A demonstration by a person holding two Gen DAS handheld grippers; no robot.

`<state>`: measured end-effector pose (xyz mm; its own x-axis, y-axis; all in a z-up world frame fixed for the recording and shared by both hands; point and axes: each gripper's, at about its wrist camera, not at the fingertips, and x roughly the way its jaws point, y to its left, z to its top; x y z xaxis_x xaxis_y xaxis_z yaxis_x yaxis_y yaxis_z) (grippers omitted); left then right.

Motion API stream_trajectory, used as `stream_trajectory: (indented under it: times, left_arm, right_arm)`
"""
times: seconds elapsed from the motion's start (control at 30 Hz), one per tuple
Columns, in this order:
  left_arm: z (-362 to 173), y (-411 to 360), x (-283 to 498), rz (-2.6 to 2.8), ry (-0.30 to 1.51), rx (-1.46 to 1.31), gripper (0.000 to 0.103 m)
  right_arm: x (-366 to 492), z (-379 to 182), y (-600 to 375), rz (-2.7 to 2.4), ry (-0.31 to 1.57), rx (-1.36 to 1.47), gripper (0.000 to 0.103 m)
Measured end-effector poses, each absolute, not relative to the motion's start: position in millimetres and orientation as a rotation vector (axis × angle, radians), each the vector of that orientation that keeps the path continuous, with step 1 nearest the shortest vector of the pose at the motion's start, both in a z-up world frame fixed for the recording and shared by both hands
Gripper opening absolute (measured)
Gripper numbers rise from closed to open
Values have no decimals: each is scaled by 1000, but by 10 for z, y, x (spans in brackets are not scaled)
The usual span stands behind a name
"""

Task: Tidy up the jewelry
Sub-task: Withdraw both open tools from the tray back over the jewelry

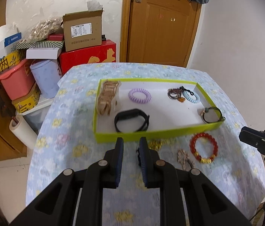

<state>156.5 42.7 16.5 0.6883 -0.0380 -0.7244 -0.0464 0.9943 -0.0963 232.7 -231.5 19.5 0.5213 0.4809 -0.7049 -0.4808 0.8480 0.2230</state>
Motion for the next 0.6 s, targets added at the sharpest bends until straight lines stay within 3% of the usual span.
stream_trajectory:
  times: [0.33,0.6]
  left_arm:
    - [36,398,1363,-12,837,-144,19]
    - [-47,312,1400,-47,857,-162,30]
  right_arm:
    - [2178,-24,-2358,574,899,12,23]
    - [2185,-102,-2321,582,920,10,23]
